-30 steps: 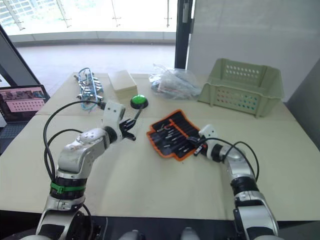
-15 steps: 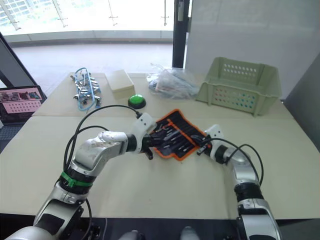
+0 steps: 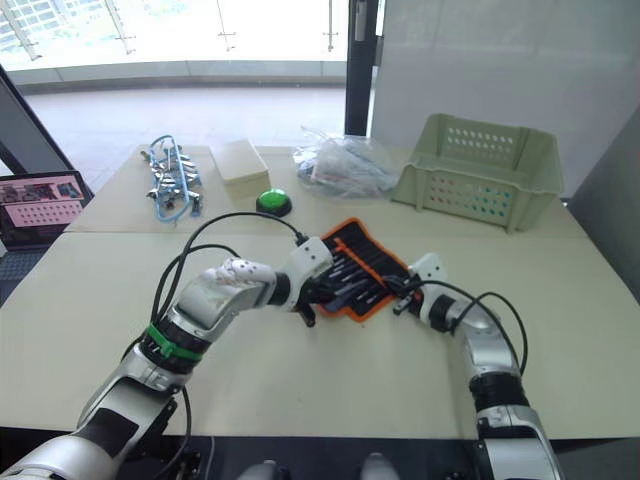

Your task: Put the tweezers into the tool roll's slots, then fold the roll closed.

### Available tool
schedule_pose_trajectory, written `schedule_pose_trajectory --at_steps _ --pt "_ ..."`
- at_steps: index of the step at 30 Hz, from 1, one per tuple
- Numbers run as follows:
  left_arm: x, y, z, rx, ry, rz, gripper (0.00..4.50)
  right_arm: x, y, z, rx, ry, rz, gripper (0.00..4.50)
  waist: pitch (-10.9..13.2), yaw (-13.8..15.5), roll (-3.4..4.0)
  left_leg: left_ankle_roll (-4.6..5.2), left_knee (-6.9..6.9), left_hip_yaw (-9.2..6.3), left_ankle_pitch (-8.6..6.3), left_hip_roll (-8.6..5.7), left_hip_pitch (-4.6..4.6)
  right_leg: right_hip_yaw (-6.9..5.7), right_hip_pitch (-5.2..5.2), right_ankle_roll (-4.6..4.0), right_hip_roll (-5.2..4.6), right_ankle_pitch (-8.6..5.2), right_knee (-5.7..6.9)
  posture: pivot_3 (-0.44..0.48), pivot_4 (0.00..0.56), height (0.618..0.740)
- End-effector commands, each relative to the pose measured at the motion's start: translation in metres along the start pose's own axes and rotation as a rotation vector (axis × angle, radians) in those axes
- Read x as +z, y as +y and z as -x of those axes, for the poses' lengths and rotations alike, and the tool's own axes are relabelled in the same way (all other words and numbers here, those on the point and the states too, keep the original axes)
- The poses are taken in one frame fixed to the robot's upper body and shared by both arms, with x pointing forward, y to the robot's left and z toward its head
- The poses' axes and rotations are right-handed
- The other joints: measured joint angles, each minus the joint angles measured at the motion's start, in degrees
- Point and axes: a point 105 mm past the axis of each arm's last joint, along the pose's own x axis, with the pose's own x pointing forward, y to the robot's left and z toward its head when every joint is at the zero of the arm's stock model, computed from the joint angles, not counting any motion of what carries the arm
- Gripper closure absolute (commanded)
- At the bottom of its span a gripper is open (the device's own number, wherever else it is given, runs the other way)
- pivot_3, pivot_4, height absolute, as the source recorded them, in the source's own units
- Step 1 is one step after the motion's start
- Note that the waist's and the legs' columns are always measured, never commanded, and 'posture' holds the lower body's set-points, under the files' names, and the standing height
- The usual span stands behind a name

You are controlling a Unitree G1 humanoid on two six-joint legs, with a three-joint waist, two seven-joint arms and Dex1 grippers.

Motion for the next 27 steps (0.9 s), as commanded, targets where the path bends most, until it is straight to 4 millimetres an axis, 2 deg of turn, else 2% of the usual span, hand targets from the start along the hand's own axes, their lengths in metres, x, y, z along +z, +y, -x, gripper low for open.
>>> schedule_pose_trajectory --at_steps 1,17,27 --pt "0.014 0.001 -0.002 0.012 -0.029 -0.036 4.47 0.004 -0.001 0.002 -0.008 -0.018 0.013 4.50 0.0 0.0 0.00 0.00 0.00 0.00 0.00 0.00 0.00 0.00 0.00 0.00 0.00 0.00 0.00 0.000 0.150 0.740" --pt "0.019 0.008 -0.029 0.013 -0.005 -0.077 4.47 0.002 0.001 0.003 -0.013 -0.009 0.008 4.50 0.0 0.0 0.00 0.00 0.01 0.01 0.00 -0.01 0.00 -0.01 0.02 0.00 0.00 0.00 0.00 0.000 0.150 0.740" --pt "0.041 0.010 -0.046 0.020 -0.022 -0.130 4.47 0.000 0.003 0.003 -0.013 0.006 0.009 4.50 0.0 0.0 -0.01 0.00 0.02 0.01 0.00 -0.02 0.00 -0.01 0.03 0.02 0.00 -0.01 -0.01 0.000 0.150 0.740"
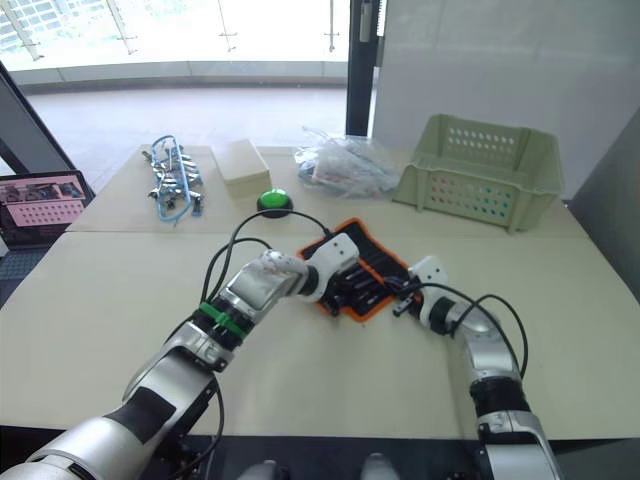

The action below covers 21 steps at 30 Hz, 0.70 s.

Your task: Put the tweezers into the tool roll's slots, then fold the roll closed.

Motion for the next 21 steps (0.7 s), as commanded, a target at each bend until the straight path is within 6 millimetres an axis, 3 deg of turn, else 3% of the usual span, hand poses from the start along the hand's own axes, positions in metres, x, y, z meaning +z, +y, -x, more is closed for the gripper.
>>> schedule_pose_trajectory --at_steps 1,7,15,21 --pt "0.018 0.002 -0.002 0.012 -0.039 -0.054 4.47 0.001 0.001 0.001 -0.002 0.002 0.004 4.50 0.0 0.0 0.00 0.00 0.00 0.00 0.00 0.00 0.00 0.00 0.00 0.00 0.00 0.00 0.00 0.000 0.150 0.740" --pt "0.016 -0.001 -0.016 0.009 -0.022 -0.101 4.47 0.001 0.004 0.002 -0.003 0.003 0.001 4.50 0.0 0.2 0.00 0.00 0.03 0.00 0.00 -0.02 -0.01 -0.01 0.02 0.01 -0.01 -0.01 0.00 0.000 0.150 0.740" --pt "0.028 -0.002 -0.025 0.018 -0.039 -0.167 4.47 -0.001 0.006 0.005 -0.008 0.011 -0.009 4.50 0.0 0.6 -0.01 0.00 0.12 0.00 0.00 -0.06 -0.01 -0.02 0.08 0.06 -0.03 -0.03 0.00 0.000 0.150 0.740" --pt "0.018 -0.003 -0.029 -0.002 -0.005 -0.188 4.47 -0.001 0.007 0.004 -0.007 0.011 -0.012 4.50 0.0 0.6 -0.01 0.00 0.13 0.00 0.00 -0.06 -0.01 -0.02 0.09 0.07 -0.03 -0.03 0.02 0.000 0.150 0.740"
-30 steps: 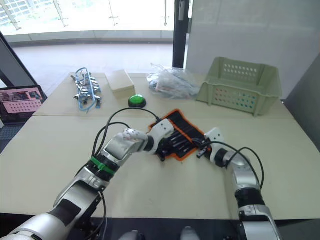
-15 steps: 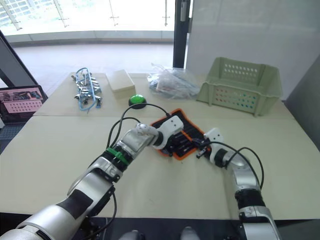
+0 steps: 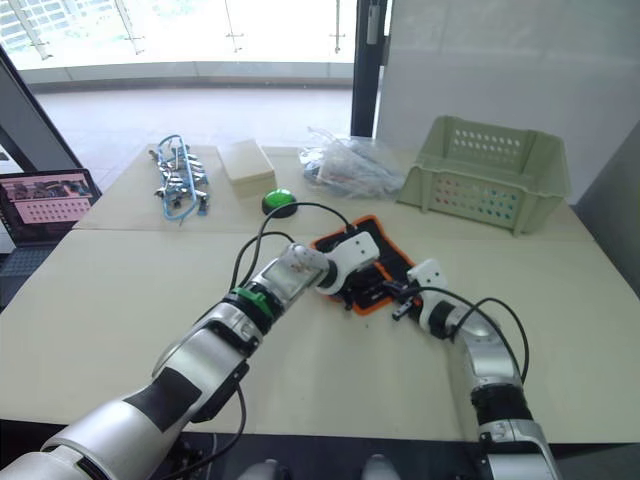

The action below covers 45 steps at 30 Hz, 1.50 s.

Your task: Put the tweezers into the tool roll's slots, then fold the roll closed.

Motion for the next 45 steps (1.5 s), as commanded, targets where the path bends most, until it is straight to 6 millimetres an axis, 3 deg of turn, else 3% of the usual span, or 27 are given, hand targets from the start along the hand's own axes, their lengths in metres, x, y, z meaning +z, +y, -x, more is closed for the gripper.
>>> schedule_pose_trajectory --at_steps 1,6,9,25,38,45 --pt "0.005 0.000 0.000 -0.003 -0.002 -0.042 4.47 0.005 0.001 0.000 -0.004 -0.022 -0.003 4.50 0.0 0.0 0.00 0.00 0.00 0.00 0.00 0.00 0.00 0.00 0.00 0.00 0.00 0.00 0.00 0.000 0.150 0.740" --pt "-0.003 0.001 0.001 -0.010 0.014 -0.038 4.47 0.034 -0.011 0.003 -0.044 -0.143 -0.016 4.50 0.0 -0.1 0.00 0.00 0.01 0.00 0.00 0.00 0.00 0.00 -0.01 0.00 0.00 0.00 0.01 0.000 0.150 0.740" --pt "-0.005 0.001 0.001 -0.016 0.018 -0.034 4.47 0.036 -0.018 0.003 -0.052 -0.128 0.000 4.50 0.0 -0.1 0.00 0.00 0.01 0.00 0.00 0.00 0.00 0.00 -0.01 0.00 0.00 0.00 0.02 0.000 0.150 0.740" --pt "0.001 0.003 0.007 -0.026 0.012 -0.045 4.47 -0.012 -0.012 0.000 -0.026 0.051 -0.010 4.50 0.0 -0.4 0.00 0.02 0.00 -0.01 -0.01 0.01 0.00 -0.01 -0.02 0.00 0.02 0.00 0.04 0.000 0.150 0.740" --pt "-0.005 -0.006 -0.002 -0.032 0.022 -0.013 4.47 -0.017 -0.010 -0.005 -0.015 0.063 -0.012 4.50 0.0 -0.5 0.00 0.02 0.01 -0.02 -0.01 0.02 0.07 -0.01 0.05 0.00 0.02 0.00 0.06 0.000 0.150 0.740" --pt "0.015 -0.015 -0.009 -0.060 -0.021 -0.033 4.47 -0.024 -0.008 -0.003 -0.015 0.087 -0.015 4.50 0.0 -0.3 -0.01 0.02 0.08 -0.02 -0.01 0.01 0.09 -0.02 0.12 0.01 0.01 -0.01 0.06 0.000 0.150 0.740"
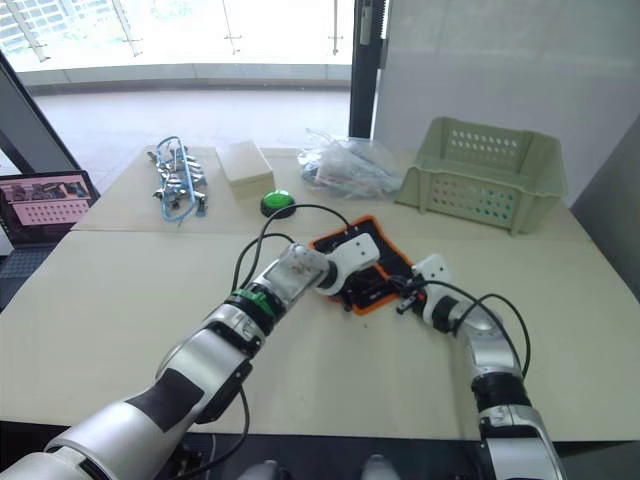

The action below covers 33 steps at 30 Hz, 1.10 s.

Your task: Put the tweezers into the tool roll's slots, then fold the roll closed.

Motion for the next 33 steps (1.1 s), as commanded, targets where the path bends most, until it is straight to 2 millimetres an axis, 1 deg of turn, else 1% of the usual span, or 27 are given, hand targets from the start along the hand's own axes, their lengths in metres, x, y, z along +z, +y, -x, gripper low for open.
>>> schedule_pose_trajectory --at_steps 1,6,10,18,20,22,25,28,30,32,33 --pt "0.016 -0.012 -0.007 -0.041 -0.032 -0.035 4.47 -0.020 0.007 0.002 0.010 0.077 -0.014 4.50 0.0 0.0 0.00 0.00 0.00 0.00 0.00 0.00 0.00 0.00 0.00 0.00 0.00 0.00 0.00 0.000 0.150 0.740" --pt "0.023 -0.011 -0.008 -0.028 -0.045 -0.050 4.47 -0.021 0.009 0.003 0.009 0.079 -0.016 4.50 0.0 0.2 0.00 0.00 0.03 0.00 0.00 -0.01 -0.01 -0.01 0.00 0.01 -0.01 0.00 0.00 0.000 0.150 0.740" --pt "0.027 -0.006 -0.009 0.022 -0.064 -0.057 4.47 -0.022 0.009 0.004 0.006 0.082 -0.018 4.50 0.0 0.3 0.00 0.01 0.03 0.00 -0.01 -0.01 -0.03 -0.01 0.00 0.02 -0.01 -0.01 0.00 0.000 0.150 0.740" --pt "0.041 -0.006 -0.009 0.017 -0.157 0.023 4.47 -0.023 0.011 0.005 0.011 0.090 -0.019 4.50 0.0 0.1 0.00 0.01 0.03 0.00 -0.01 -0.01 -0.03 -0.01 -0.01 0.02 -0.01 -0.01 0.00 0.000 0.150 0.740" --pt "0.043 -0.003 -0.005 0.018 -0.180 0.042 3.69 -0.023 0.010 0.005 0.012 0.091 -0.019 4.50 0.0 0.1 0.00 0.01 0.03 0.00 -0.01 -0.01 -0.03 -0.01 -0.02 0.02 -0.01 -0.01 0.00 0.000 0.150 0.740" --pt "0.043 0.000 -0.003 0.015 -0.189 0.049 3.00 -0.023 0.010 0.005 0.014 0.092 -0.018 4.50 0.0 0.0 0.00 0.01 0.03 0.00 -0.01 -0.01 -0.04 -0.01 -0.03 0.02 0.00 -0.01 0.01 0.000 0.150 0.740" --pt "0.039 0.009 0.005 0.032 -0.177 0.037 2.08 -0.023 0.011 0.004 0.022 0.096 -0.015 4.50 0.0 -0.2 0.00 0.01 0.02 0.00 -0.01 0.00 -0.04 -0.01 -0.04 0.02 0.00 -0.01 0.01 0.000 0.150 0.740" --pt "0.037 0.011 0.022 -0.010 -0.198 0.095 1.08 -0.025 0.010 0.004 0.024 0.106 -0.014 4.50 0.0 -0.5 0.02 0.01 0.00 0.00 -0.01 0.00 -0.03 0.00 -0.05 0.02 0.00 -0.01 0.05 0.000 0.150 0.740" --pt "0.039 0.012 0.041 -0.011 -0.248 0.123 0.44 -0.026 0.009 0.004 0.024 0.111 -0.014 4.50 0.0 -0.9 0.05 0.01 -0.06 0.00 -0.01 0.03 0.02 0.01 -0.06 0.01 0.03 -0.01 0.08 0.000 0.150 0.740" --pt "0.043 0.022 0.068 0.042 -0.332 0.185 0.44 -0.028 0.010 0.003 0.027 0.120 -0.015 4.50 0.0 -1.2 0.04 0.01 -0.12 -0.01 0.00 0.07 0.06 0.02 -0.07 0.01 0.04 0.00 0.10 0.000 0.150 0.740" --pt "0.043 0.026 0.078 0.065 -0.357 0.211 0.44 -0.029 0.010 0.003 0.028 0.124 -0.015 4.50 0.0 -1.3 0.04 0.00 -0.12 -0.03 0.00 0.08 0.05 0.02 -0.08 0.00 0.05 0.00 0.10 0.000 0.150 0.740"
